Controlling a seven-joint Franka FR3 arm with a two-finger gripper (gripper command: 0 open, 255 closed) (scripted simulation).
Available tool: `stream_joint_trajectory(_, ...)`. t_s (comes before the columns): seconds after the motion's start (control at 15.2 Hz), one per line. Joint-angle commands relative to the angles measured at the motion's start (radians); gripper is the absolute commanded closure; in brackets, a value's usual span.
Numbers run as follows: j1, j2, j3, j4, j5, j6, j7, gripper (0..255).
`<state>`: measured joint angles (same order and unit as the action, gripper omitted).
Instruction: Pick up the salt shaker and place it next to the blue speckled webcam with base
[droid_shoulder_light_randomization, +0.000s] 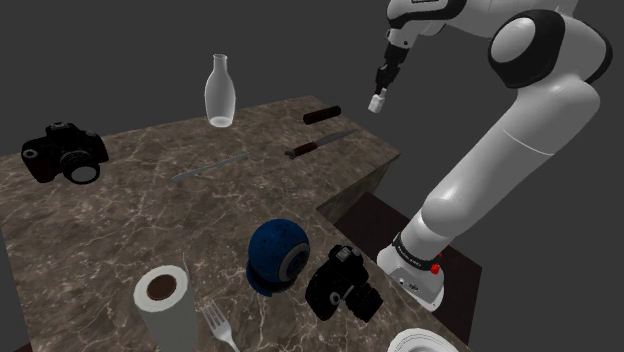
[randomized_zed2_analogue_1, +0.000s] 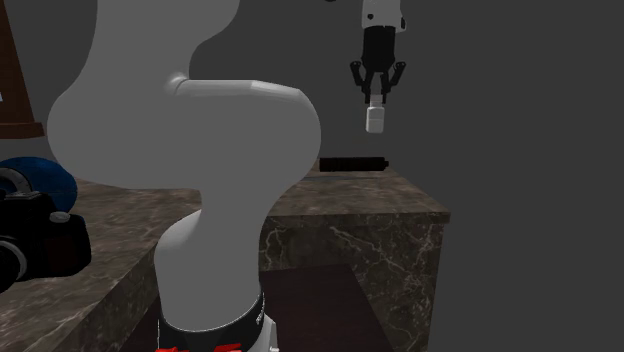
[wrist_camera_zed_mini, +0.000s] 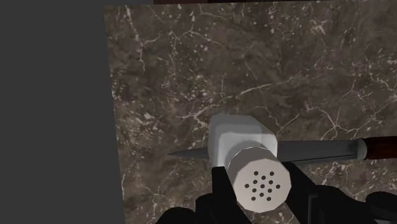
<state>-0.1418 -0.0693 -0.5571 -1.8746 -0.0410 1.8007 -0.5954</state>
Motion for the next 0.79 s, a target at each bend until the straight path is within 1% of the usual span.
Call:
stream_joint_trajectory(0.0,0.000,-0.004,0.001,0.023,-0.002,-0.026,0.000,255)
stream_joint_trajectory(0.59,0.001,0.005,0.001,0.150,0.004,-0.146,-0.004,255)
stream_joint_trajectory(0.73,0.018,-0.083,0.031,0.064,-0.038,-0.138,0.051,255)
